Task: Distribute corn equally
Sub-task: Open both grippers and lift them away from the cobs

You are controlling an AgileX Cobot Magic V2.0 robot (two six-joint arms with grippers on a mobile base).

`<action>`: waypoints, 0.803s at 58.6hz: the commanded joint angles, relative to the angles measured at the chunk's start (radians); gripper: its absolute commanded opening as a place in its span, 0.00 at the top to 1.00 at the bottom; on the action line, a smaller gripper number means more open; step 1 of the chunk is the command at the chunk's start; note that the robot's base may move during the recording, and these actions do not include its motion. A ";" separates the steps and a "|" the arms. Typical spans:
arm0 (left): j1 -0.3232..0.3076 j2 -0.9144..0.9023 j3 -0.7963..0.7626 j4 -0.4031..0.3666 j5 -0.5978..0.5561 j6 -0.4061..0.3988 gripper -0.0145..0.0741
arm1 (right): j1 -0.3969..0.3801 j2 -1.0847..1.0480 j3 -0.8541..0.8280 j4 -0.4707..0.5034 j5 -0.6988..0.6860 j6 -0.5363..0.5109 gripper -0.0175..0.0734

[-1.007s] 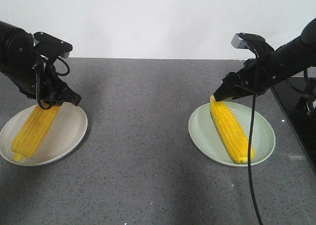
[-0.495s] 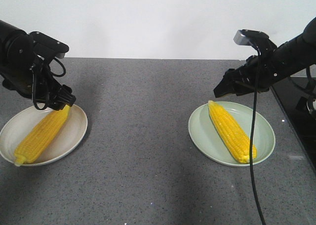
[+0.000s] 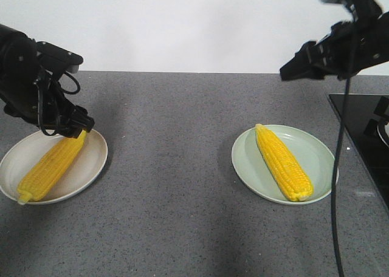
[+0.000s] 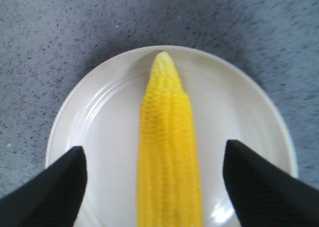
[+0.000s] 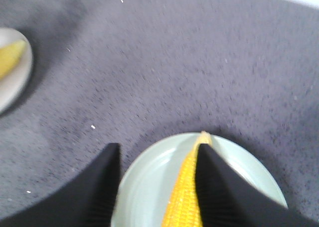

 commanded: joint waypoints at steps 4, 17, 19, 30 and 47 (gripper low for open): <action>-0.001 -0.137 -0.023 -0.093 -0.046 0.008 0.40 | -0.001 -0.133 -0.024 0.078 -0.015 -0.033 0.78; -0.001 -0.297 -0.021 -0.307 -0.068 0.129 0.71 | -0.001 -0.292 0.098 0.165 -0.017 -0.119 0.81; -0.001 -0.325 -0.021 -0.342 -0.068 0.159 0.76 | -0.001 -0.321 0.131 0.179 -0.029 -0.139 0.81; -0.001 -0.449 -0.017 -0.510 -0.064 0.284 0.85 | -0.001 -0.551 0.409 0.232 -0.145 -0.261 0.81; -0.001 -0.711 0.353 -0.726 -0.318 0.477 0.85 | -0.001 -0.906 0.854 0.228 -0.349 -0.286 0.81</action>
